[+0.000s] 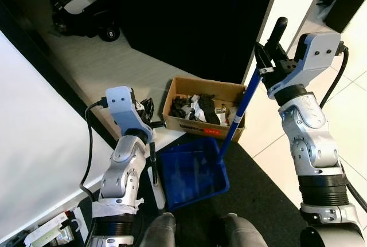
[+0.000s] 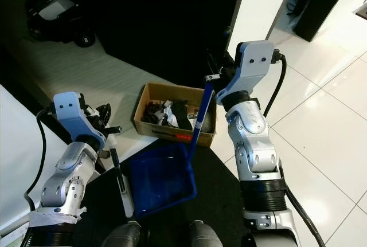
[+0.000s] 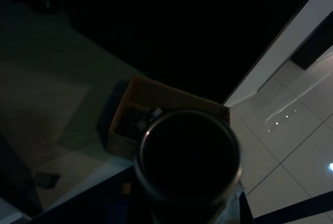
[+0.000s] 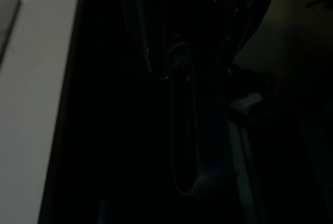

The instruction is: Sweep floor

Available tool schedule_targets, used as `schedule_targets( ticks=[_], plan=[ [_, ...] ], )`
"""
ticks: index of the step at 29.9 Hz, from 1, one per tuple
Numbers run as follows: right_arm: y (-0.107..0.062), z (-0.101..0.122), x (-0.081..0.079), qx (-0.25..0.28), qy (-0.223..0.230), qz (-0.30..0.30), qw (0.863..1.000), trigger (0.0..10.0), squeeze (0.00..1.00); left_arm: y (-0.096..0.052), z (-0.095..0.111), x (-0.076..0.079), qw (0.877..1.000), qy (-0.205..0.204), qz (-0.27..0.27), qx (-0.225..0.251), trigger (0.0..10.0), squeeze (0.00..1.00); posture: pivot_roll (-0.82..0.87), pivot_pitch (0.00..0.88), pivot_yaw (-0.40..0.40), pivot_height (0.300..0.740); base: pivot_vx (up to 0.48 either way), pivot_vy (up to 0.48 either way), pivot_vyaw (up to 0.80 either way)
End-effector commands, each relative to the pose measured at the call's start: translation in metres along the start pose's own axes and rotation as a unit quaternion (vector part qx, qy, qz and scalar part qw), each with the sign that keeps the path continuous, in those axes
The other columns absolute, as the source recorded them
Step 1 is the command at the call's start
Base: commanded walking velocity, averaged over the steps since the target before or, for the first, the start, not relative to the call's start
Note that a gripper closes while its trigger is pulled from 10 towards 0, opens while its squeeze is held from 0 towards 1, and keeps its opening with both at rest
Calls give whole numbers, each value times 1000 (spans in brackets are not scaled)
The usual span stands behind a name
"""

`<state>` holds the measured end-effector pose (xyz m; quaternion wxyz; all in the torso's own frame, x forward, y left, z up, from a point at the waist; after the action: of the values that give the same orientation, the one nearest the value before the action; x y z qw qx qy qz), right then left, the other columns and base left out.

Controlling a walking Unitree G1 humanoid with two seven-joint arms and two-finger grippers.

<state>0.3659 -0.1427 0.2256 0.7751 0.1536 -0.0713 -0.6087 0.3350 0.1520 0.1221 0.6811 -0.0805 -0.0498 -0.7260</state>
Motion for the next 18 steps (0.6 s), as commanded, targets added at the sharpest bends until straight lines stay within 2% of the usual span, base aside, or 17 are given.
schedule_targets(
  ticks=[1,4,5,6,8,13,18],
  plan=[
    [-5,-6,10,2,-19,-17,1000,10000,0,-1,-3,-5,1000,16,9,-4,10000,0,-7,106,-13,740,0,0,0],
    [-13,-24,31,-14,-45,-61,997,10000,0,-2,-4,-9,1000,17,20,-4,10000,0,-5,108,-11,740,0,0,0],
    [-13,-24,31,-14,-45,-61,997,10000,0,-2,-4,-9,1000,17,20,-4,10000,0,-5,108,-11,740,0,0,0],
    [-18,-34,43,-24,-55,-84,995,10000,0,-2,-4,-11,1000,18,23,-3,10000,0,-5,108,-10,740,0,0,0],
    [-21,-39,52,-24,-65,-102,992,10000,0,-2,-4,-13,999,28,25,-2,10000,0,-4,111,-4,740,0,0,0],
    [-18,-42,61,-24,-83,-110,990,10000,0,-1,-3,-16,998,64,18,10,10000,0,-4,115,0,740,0,0,0],
    [-15,-45,66,-26,-95,-115,988,10000,0,2,0,-15,998,68,10,12,10000,0,-5,117,-3,740,0,0,0]
  ],
)
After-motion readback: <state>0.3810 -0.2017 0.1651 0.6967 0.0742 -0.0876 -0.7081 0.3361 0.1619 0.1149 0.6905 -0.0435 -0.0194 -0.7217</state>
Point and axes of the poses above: a point about 5 cm out from each wrist's last joint towards the gripper, its own y axis pointing out of the wrist towards the gripper, its own z axis along the axis of the wrist's last joint, x = y × z, the point moved 4 cm from there along y, pointing out of the wrist towards the gripper, and after that the axes turned 4 degrees about y, right-handed, at the moved point
